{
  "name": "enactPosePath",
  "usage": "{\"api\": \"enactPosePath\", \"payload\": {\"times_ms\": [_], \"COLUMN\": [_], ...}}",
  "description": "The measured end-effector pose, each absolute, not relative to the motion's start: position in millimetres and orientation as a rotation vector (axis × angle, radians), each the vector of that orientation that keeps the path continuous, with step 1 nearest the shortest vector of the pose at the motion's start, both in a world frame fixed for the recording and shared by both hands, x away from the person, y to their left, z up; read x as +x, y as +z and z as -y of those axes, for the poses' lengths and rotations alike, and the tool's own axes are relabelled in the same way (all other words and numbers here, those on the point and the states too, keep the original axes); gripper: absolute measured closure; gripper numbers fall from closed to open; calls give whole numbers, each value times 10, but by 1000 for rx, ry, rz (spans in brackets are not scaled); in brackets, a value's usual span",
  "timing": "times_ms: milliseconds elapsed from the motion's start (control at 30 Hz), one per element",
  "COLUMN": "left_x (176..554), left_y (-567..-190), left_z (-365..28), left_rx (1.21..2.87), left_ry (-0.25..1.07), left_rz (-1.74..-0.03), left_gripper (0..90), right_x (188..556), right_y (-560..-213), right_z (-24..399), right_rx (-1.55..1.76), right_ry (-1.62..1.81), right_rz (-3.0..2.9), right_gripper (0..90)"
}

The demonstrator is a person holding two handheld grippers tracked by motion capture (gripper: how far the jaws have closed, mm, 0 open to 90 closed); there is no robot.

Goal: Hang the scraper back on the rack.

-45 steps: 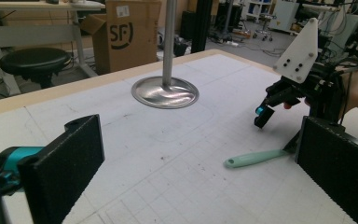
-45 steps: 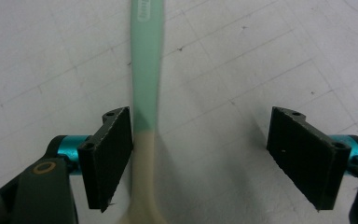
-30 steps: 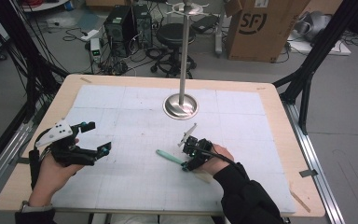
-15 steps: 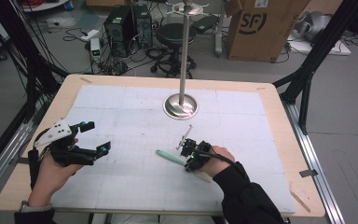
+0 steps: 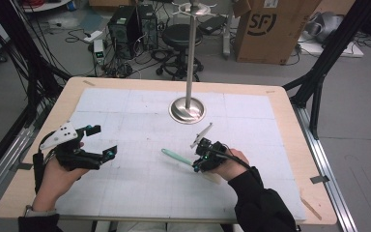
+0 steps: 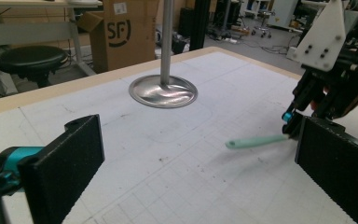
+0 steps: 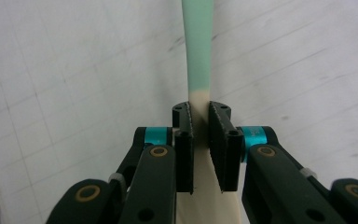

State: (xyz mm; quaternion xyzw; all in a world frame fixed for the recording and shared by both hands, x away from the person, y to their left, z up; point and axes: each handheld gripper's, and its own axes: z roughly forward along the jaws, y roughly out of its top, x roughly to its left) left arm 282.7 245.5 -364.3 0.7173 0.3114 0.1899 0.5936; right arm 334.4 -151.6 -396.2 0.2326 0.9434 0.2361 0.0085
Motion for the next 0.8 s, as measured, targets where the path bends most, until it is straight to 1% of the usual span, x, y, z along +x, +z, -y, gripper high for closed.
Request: {"api": "enactPosePath", "payload": {"times_ms": [200,400,500,800], "left_x": [2866,2886,2889,2867], "left_y": [-3652,-3649,-3654,-3604], "left_z": [-2396,-2395,-2393,-2413], "left_rx": [1680,1669,1670,1645], "left_ry": [430,429,426,406], "left_rz": [-713,-714,-717,-693], "left_gripper": [17,17,17,17], "right_x": [3379,3370,3385,3422], "right_y": [-3829,-3735,-3705,-3618], "right_z": [1790,1977,2115,2240], "right_rx": [801,823,903,954], "right_ry": [1017,1201,1348,1546], "right_rz": [-2769,-2588,-2450,-2276], "right_gripper": [808,807,808,808]}}
